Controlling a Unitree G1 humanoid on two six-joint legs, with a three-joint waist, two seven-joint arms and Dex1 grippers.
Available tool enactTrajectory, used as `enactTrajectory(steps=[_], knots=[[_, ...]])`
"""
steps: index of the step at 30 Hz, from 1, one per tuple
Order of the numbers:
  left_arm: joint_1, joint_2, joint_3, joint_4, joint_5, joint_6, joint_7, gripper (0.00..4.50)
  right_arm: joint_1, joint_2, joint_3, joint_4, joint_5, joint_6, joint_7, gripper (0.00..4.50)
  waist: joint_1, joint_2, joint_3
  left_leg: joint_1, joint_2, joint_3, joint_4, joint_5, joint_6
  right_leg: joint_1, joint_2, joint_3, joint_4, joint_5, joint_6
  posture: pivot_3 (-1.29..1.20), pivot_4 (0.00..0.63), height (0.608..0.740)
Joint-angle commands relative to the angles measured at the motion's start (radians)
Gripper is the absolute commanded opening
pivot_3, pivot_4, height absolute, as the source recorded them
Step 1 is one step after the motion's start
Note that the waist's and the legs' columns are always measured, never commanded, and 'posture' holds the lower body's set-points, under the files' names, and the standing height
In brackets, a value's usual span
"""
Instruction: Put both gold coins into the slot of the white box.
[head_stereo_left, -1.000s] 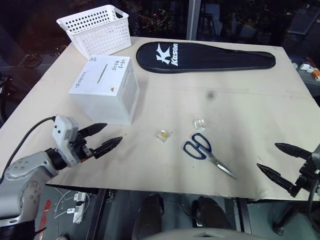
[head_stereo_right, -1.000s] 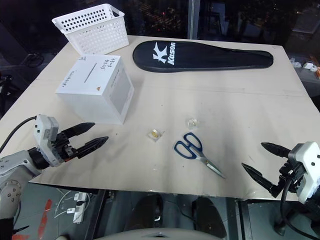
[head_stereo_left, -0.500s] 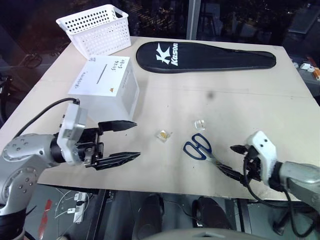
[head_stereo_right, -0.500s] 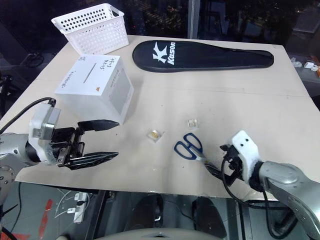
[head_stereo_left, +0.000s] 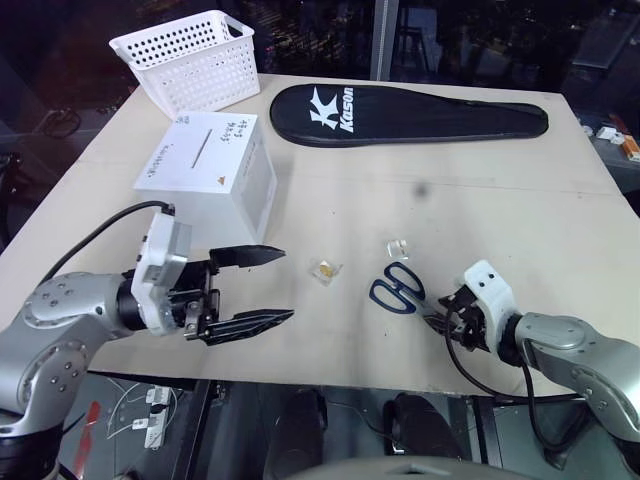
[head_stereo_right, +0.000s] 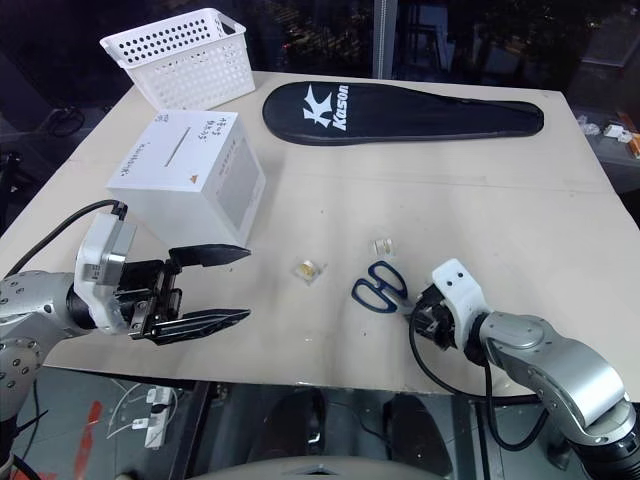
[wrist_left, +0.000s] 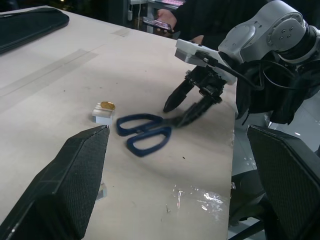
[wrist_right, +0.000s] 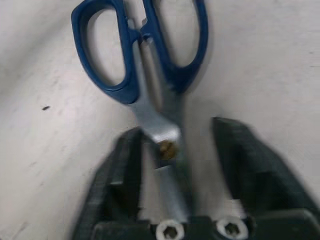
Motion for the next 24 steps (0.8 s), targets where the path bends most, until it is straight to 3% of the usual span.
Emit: enactTrajectory(steps=[1,7,11,18,24], knots=[[-0.002,-0.008,0.001,-0.025,-0.001,-0.019,0.006,4.5,0.023,-0.036,0.013,-0.029,0.011,-0.005,0.056,0.37,0.0,0.0,0.0,0.0,0.0,0.0,0.0,0.0,0.0,0.0,0.0,0.0,0.0,0.0,0.0,0.0,0.15,0.74],[-0.006,-0.019,-0.011,-0.013,0.005,-0.024,0.008,4.5,0.089,-0.123,-0.069,-0.106,0.07,-0.124,0.225,0.28,0.002,0.001,0.0,0.0,0.0,0.0,0.0,0.0,0.0,0.0,0.0,0.0,0.0,0.0,0.0,0.0,0.15,0.74],[-0.026,-0.029,-0.029,0.005,0.013,-0.03,0.012,4.5,0.159,-0.164,-0.222,-0.134,0.117,-0.153,0.28,0.28,0.003,0.001,0.001,0.0,0.0,0.0,0.0,0.0,0.0,0.0,0.0,0.0,0.0,0.0,0.0,0.0,0.15,0.74],[-0.042,-0.055,-0.047,0.013,0.018,-0.034,0.034,4.5,0.245,-0.109,-0.44,-0.119,0.015,-0.127,0.101,0.28,0.002,0.001,0.0,0.0,0.0,0.0,0.0,0.0,0.0,0.0,0.0,0.0,0.0,0.0,0.0,0.0,0.15,0.74],[-0.086,-0.081,-0.092,0.012,0.023,-0.026,0.078,4.5,0.131,-0.092,-0.337,0.042,-0.14,-0.086,-0.048,0.28,-0.004,0.001,0.0,0.0,0.0,0.001,0.001,0.0,0.0,0.0,0.0,0.001,0.0,0.0,0.001,0.0,0.15,0.74]])
